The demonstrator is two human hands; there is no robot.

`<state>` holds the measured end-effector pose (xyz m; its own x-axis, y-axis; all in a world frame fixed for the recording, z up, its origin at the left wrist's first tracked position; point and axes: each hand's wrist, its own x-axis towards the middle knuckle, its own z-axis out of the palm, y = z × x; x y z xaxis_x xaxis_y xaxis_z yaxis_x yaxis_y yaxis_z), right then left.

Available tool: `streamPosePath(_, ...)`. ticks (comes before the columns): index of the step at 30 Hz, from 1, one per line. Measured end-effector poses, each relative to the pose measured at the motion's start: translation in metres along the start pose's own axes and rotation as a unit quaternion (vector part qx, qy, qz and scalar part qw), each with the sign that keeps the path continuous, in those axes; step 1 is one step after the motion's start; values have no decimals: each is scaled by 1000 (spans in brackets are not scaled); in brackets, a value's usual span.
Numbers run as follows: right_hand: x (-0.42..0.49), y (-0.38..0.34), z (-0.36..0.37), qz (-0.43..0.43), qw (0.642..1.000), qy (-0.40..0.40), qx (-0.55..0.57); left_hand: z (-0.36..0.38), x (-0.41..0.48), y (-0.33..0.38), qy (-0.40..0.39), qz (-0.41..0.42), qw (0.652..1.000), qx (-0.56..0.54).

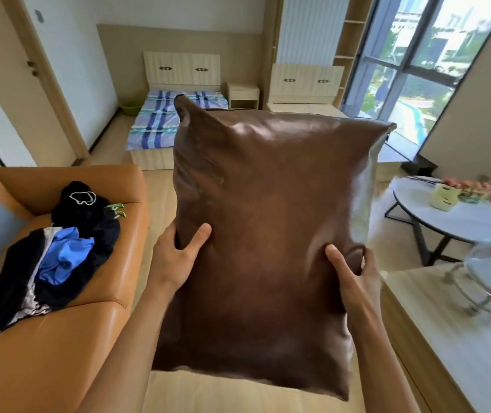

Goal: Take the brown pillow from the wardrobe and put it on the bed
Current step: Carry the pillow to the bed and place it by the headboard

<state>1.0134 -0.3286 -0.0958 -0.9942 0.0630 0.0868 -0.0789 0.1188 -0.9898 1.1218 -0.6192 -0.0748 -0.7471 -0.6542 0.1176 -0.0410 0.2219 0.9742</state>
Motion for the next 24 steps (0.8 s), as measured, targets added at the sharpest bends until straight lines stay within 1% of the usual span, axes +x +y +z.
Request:
streamPosePath(3, 85, 9, 42, -4, 1000, -27, 8, 30, 65, -9, 26, -4, 1000, 1)
streamPosePath(8, 228, 17, 116, -14, 996, -94, -2, 74, 171, -18, 100, -13, 995, 14)
streamPosePath(10, 272, 15, 141, -22, 993, -114, -18, 83, 205, -16, 128, -18, 992, 7)
streamPosePath(12, 321, 9, 173, -27, 990, -137, -30, 88, 244, -14, 149, -11, 989, 11)
streamPosePath(16, 402, 0, 243, -48, 980, -184, -55, 94, 319, -18, 201, -22, 979, 9)
streamPosePath(20, 468, 0, 319, -53, 974, -217, -36, 94, 402, -37, 236, -36, 971, 2)
streamPosePath(24, 535, -3, 406, -59, 969, -240, -12, 92, 506, -64, 245, -45, 968, -16)
